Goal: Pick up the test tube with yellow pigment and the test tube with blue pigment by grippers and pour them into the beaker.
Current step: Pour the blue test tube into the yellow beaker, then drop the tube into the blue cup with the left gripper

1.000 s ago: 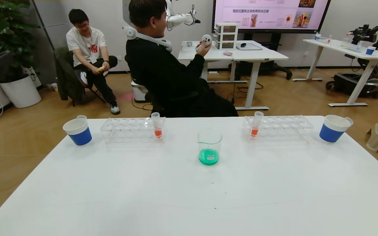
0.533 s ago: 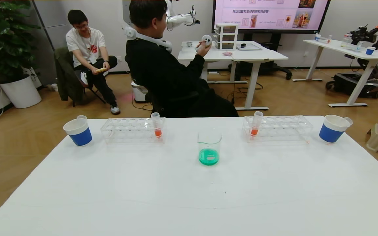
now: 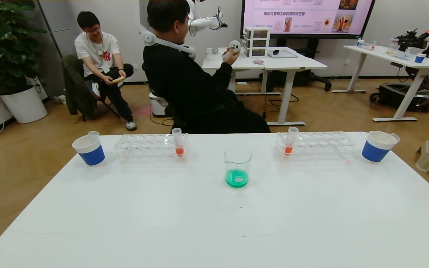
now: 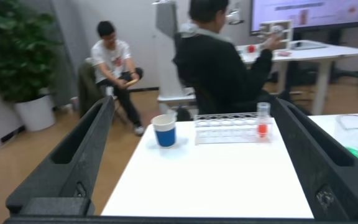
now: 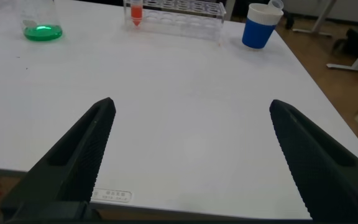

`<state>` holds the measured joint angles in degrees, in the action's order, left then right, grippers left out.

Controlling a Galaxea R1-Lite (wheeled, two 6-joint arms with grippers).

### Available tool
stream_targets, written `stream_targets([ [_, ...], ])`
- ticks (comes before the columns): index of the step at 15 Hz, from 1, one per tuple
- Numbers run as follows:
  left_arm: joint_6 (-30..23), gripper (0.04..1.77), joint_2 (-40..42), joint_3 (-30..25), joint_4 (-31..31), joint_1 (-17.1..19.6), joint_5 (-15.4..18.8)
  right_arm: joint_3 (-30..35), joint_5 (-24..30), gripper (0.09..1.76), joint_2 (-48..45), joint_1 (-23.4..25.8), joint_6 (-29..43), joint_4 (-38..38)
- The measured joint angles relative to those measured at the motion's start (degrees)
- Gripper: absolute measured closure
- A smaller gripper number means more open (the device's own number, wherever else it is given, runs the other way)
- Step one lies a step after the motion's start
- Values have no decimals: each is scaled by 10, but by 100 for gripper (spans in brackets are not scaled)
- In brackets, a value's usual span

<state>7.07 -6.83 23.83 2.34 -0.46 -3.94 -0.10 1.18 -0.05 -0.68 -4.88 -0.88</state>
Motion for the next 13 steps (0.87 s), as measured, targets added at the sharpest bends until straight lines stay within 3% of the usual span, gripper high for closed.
stream_targets([
  [1,-15,6,24,-30,19,1,19,0,0,12,0,0,0,0],
  [4,-29,6,58,-156,70,2,30,0,0,12,0,0,0,0],
  [6,-43,6,66,-217,10,2,33,0,0,12,0,0,0,0],
  [7,-49,6,68,-227,-28,2,38,0,0,12,0,0,0,0],
  [13,-55,6,69,-238,-25,2,39,0,0,12,0,0,0,0],
])
